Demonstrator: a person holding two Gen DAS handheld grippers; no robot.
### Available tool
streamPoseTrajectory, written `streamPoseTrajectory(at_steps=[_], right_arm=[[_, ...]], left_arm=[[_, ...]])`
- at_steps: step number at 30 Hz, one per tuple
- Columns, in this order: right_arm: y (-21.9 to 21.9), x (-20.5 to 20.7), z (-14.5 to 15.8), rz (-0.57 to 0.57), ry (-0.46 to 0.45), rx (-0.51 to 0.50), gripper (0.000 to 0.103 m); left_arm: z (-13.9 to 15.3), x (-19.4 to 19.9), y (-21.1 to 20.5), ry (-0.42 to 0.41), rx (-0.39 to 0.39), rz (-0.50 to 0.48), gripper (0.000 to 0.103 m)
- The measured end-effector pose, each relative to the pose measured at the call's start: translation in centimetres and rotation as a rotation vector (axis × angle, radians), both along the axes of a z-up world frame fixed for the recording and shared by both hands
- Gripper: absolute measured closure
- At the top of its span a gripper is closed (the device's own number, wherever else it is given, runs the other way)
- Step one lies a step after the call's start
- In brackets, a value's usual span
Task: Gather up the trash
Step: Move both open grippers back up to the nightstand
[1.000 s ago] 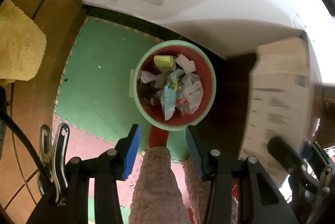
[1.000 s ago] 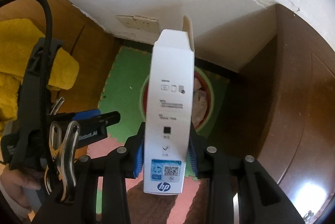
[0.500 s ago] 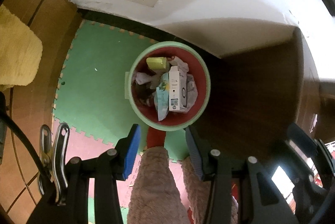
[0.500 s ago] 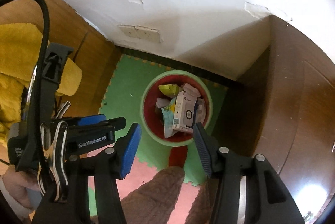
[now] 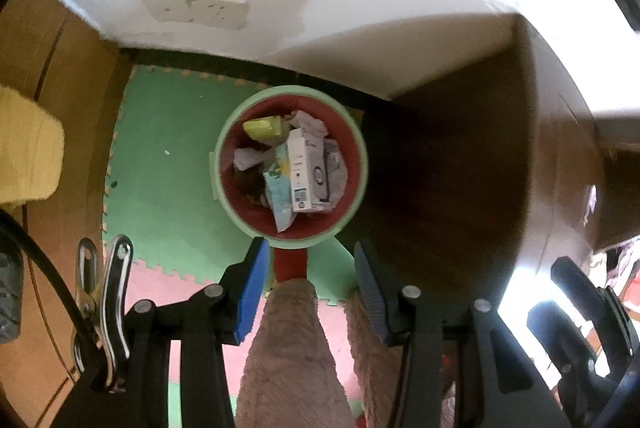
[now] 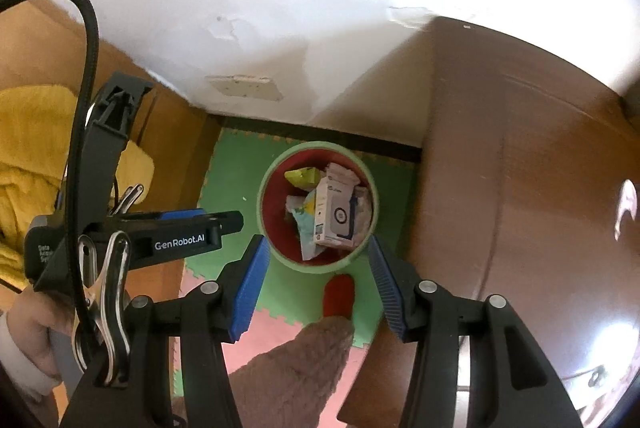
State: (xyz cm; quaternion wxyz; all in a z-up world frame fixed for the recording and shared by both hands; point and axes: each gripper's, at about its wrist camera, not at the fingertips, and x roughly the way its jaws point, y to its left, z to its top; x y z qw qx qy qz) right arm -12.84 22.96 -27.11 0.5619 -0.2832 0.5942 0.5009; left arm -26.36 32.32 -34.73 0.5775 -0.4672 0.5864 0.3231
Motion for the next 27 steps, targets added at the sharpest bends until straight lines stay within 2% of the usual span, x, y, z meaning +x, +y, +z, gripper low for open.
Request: streamPoseTrajectory(at_steps=[9, 27], right_arm=[[-3.5, 4.3, 2.0, -0.15, -0.001, 0.024, 0.05], [-13.1, 12.0, 3.9, -0.404, -0.063, 0.001, 0.05]], left_arm=[[3.0, 6.0, -1.7, -0.032, 0.025, -0.147, 0.057], [5.7, 18.0, -8.2, -0.054, 0.047, -0.426, 0.057]])
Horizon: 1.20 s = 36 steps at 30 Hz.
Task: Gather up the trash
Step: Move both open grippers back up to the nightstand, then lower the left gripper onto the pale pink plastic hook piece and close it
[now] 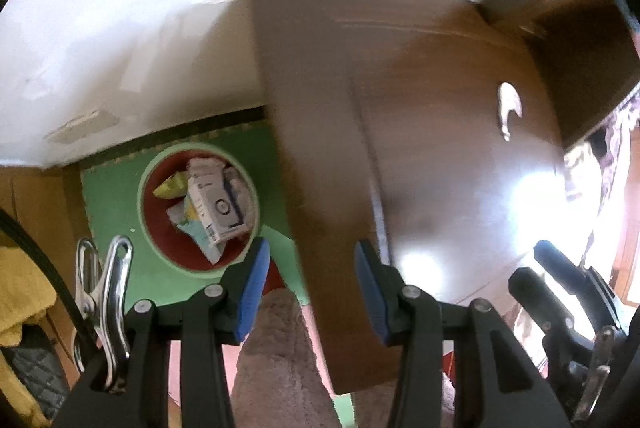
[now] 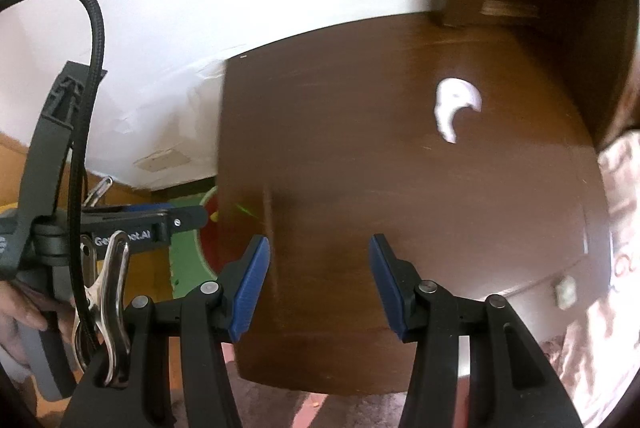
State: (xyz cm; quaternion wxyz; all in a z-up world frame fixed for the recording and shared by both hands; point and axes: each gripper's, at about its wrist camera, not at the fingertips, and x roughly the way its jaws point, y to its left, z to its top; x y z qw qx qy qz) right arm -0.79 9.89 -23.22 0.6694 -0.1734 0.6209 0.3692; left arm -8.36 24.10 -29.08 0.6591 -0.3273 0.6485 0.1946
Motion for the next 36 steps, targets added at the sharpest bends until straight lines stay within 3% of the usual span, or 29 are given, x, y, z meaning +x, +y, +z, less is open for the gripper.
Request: streamPoseTrajectory(at_steps=[15, 26, 36], right_arm=[[-10.0, 6.3, 0.6, -0.145, -0.037, -0.063, 0.05], [-17.9, 10.5, -2.1, -0.225, -0.051, -0.154, 0.05], [-19.7, 12.0, -4.5, -0.217, -0.024, -0.172, 0.05]], left_arm=[[0.1, 10.9, -6.8, -0.022, -0.014, -0.181, 0.057], [-0.4, 18.2, -10.4, -0.027, 0.002, -0.256, 0.057], [-1.5, 22.5, -11.1, -0.023, 0.06, -0.274, 0.057]])
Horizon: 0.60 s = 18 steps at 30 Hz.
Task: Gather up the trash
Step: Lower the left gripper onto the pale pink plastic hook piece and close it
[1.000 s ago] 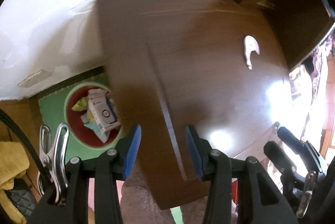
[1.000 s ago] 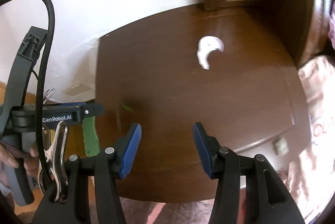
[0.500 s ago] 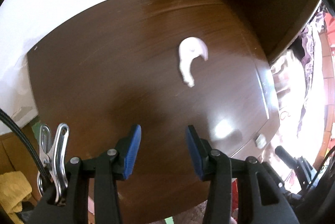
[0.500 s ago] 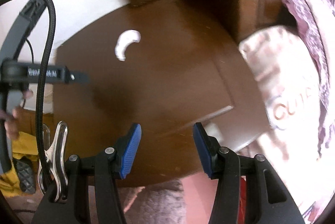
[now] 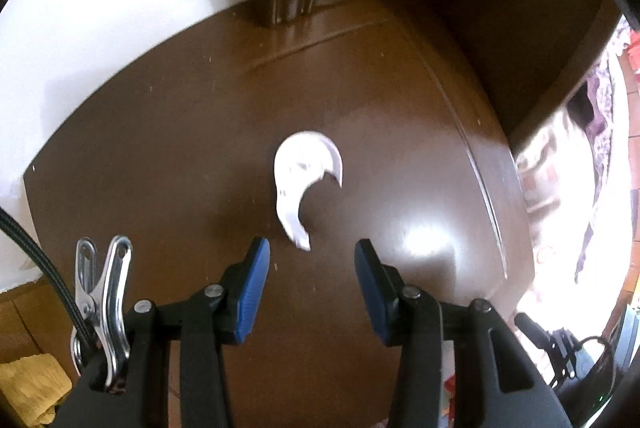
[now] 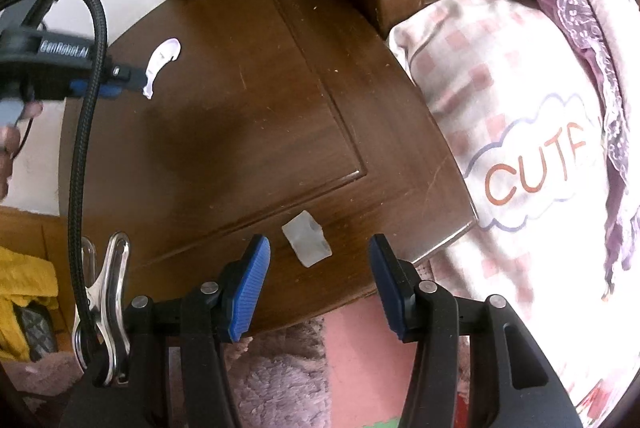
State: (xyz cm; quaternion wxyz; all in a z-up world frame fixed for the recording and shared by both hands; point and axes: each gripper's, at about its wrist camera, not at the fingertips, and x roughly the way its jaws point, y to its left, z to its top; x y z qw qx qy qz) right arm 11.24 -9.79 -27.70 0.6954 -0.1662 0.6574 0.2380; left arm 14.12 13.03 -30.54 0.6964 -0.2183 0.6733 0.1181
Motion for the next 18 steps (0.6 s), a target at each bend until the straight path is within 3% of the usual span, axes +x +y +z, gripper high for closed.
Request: streamPoseTrajectory(at_steps=[7, 18], right_arm=[[0.0, -0.1, -1.2, 0.008, 0.017, 0.006, 0.05], [-0.2, 0.0, -2.4, -0.002, 0.031, 0.008, 0.05]], left_arm=[[-1.4, 1.8, 1.5, 0.001, 0.045, 0.033, 0.055], [-2.7, 4.5, 0.2, 0.009, 0.099, -0.058, 0.053]])
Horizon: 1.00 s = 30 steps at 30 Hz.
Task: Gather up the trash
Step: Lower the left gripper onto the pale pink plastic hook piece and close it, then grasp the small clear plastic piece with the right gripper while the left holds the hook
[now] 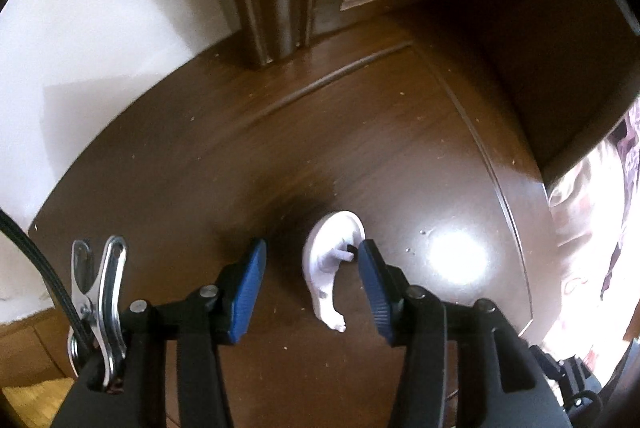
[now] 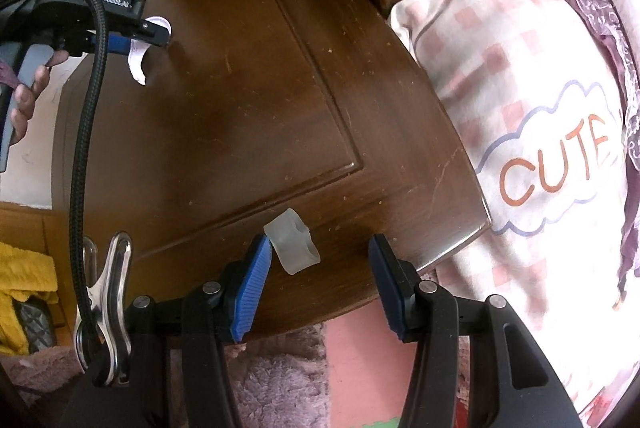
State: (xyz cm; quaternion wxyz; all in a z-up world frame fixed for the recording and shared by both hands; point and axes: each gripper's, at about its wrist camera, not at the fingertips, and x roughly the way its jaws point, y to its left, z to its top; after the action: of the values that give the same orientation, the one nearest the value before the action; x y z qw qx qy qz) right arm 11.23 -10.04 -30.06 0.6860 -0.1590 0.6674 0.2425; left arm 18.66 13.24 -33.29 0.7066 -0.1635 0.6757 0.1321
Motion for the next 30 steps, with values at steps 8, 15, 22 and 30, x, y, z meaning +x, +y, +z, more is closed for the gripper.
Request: streamPoseTrajectory(at_steps=[8, 15, 22, 30], right_arm=[[0.4, 0.2, 0.0, 0.007, -0.008, 0.004, 0.05], [0.2, 0.6, -0.1, 0.008, -0.012, 0.019, 0.05], [-0.4, 0.5, 0.0, 0.008, -0.044, -0.006, 0.072], [-1.1, 1.0, 0.0, -0.01, -0.019, 0.021, 0.088]], left_arm=[[0.1, 0.2, 0.8, -0.006, -0.092, 0.029, 0.053], [-0.6, 0.2, -2.0, 0.016, -0.021, 0.0, 0.053], [-0.3, 0.1, -3.4, -0.001, -0.006, 0.017, 0.06], [0.5, -2.2, -1.3, -0.03, -0.057, 0.081, 0.06]])
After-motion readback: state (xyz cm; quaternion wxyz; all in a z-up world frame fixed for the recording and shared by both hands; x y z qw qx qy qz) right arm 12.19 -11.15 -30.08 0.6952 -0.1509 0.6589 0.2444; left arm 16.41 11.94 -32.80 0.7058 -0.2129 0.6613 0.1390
